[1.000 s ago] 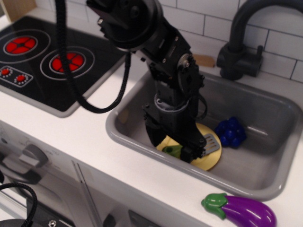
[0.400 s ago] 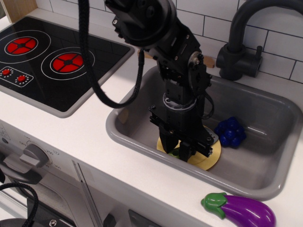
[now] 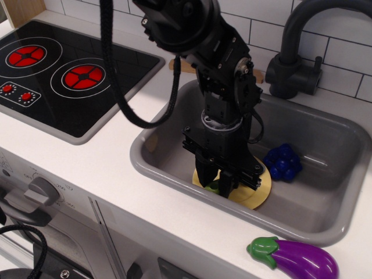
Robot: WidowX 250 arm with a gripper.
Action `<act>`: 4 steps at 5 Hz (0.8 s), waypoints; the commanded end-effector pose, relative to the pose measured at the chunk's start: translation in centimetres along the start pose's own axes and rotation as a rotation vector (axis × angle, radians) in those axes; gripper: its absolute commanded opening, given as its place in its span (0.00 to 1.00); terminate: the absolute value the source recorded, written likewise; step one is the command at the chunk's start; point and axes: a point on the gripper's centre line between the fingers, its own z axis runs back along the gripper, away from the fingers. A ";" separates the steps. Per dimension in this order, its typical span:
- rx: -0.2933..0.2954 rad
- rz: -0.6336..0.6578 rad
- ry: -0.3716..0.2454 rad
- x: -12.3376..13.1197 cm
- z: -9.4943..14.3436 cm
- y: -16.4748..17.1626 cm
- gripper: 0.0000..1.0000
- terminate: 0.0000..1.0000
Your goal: Take spatula off plate sink
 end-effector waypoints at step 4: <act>0.142 0.179 -0.191 2.8 2.5 6.0 0.00 0.00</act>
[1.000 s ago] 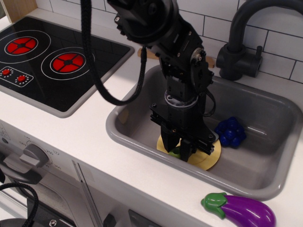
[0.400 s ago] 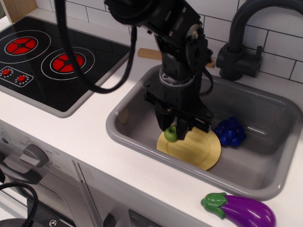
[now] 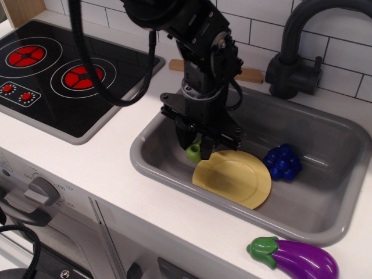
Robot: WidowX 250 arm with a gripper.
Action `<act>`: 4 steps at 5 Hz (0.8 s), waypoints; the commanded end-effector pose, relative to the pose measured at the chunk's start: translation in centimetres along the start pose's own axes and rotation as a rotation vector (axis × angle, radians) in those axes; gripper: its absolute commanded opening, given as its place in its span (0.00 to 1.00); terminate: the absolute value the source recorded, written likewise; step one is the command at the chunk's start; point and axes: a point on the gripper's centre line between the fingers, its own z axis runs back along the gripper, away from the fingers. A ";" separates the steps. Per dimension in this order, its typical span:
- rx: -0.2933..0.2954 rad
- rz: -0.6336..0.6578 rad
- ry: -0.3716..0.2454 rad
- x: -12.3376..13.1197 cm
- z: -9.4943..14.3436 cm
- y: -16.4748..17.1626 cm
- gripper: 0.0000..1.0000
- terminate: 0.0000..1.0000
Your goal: Take spatula off plate sink
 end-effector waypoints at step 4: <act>0.053 0.126 -0.004 0.8 0.2 2.5 1.00 0.00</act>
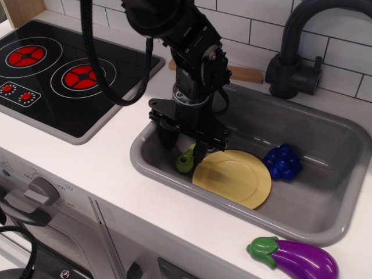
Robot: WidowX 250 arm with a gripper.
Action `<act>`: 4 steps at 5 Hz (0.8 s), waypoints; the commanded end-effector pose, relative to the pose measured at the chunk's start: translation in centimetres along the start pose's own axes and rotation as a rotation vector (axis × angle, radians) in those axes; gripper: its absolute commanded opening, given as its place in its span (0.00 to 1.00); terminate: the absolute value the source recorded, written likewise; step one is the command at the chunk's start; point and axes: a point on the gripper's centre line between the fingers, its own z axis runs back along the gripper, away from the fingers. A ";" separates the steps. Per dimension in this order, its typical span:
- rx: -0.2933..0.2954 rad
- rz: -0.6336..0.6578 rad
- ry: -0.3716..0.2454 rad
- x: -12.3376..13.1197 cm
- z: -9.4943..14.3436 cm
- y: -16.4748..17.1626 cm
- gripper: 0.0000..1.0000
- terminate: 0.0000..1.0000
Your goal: Take spatula off plate sink
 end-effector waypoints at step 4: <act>-0.061 -0.007 -0.144 1.0 8.8 1.2 1.00 0.00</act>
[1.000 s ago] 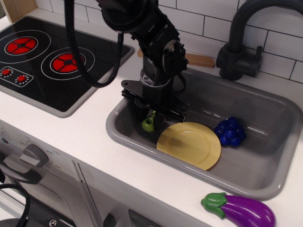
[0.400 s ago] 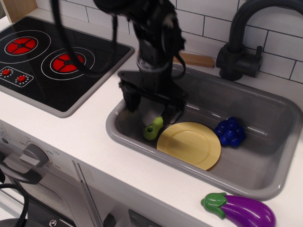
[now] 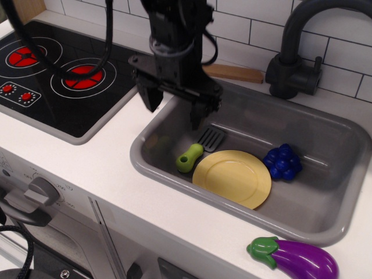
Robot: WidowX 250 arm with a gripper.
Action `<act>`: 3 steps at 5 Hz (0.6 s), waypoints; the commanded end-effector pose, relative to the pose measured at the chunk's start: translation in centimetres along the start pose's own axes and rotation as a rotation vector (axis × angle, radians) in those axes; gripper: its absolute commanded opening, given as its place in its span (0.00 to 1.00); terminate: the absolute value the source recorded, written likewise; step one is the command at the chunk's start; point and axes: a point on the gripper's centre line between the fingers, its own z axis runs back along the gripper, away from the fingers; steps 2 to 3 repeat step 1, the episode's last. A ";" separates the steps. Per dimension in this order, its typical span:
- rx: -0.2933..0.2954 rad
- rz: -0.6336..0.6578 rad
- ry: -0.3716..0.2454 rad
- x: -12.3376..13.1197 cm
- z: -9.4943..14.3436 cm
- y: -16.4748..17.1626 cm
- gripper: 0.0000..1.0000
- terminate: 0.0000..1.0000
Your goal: Take spatula off plate sink
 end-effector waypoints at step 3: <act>-0.005 0.003 -0.055 0.8 1.3 0.0 1.00 1.00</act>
